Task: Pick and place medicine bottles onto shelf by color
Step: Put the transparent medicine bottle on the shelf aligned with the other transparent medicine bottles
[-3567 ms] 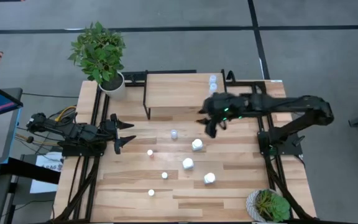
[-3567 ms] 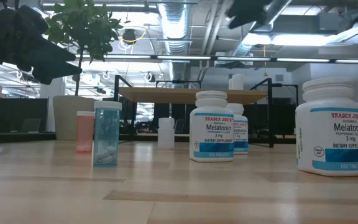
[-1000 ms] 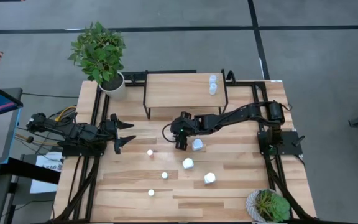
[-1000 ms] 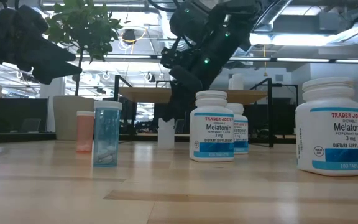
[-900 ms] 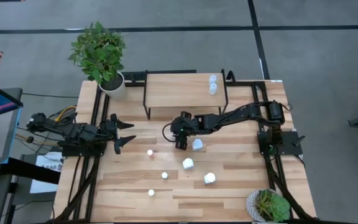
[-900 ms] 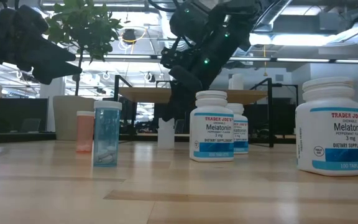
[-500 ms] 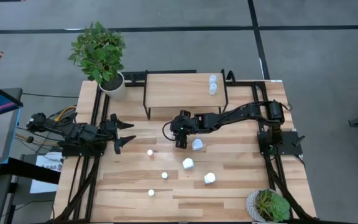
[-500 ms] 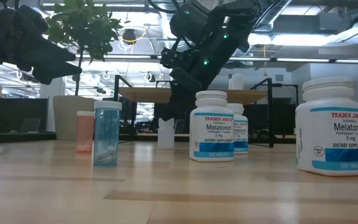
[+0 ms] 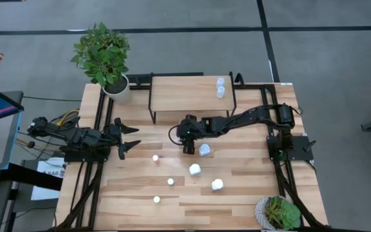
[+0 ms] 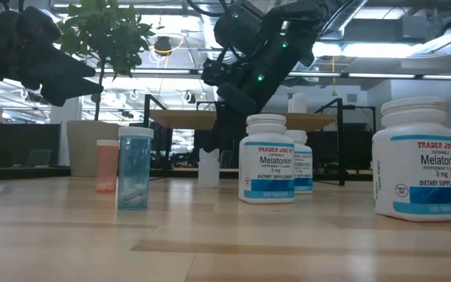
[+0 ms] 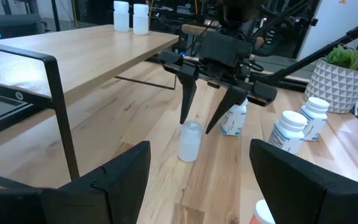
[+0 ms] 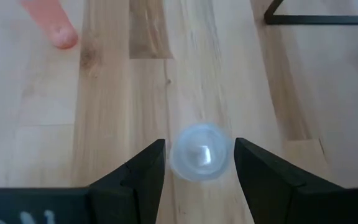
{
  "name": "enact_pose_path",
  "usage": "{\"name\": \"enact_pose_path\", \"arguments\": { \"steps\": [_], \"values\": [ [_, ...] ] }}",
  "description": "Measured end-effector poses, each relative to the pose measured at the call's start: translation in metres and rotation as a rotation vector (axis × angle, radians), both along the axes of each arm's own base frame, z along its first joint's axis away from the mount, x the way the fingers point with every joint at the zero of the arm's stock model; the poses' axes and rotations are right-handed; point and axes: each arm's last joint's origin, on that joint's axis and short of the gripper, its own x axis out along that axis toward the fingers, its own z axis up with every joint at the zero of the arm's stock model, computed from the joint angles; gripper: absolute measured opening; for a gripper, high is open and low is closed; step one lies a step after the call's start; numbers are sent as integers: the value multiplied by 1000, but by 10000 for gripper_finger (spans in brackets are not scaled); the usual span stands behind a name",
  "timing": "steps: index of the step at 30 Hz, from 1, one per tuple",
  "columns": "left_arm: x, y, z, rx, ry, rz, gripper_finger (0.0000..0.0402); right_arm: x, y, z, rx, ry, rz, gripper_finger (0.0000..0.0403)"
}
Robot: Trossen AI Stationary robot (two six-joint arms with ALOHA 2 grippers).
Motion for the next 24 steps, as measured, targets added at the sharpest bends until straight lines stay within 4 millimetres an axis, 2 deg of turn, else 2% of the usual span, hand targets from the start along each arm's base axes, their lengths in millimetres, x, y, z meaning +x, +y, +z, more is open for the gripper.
{"name": "enact_pose_path", "arguments": {
  "steps": [13, 24],
  "values": [
    [0, 0, 0, 0, 0, 0, 265, -2, -7, -2, -6, 31, 82, 212],
    [0, 0, 0, 0, 0, 0, 264, -2, -10, -1, -6, 22, 74, 212]
  ]
}}
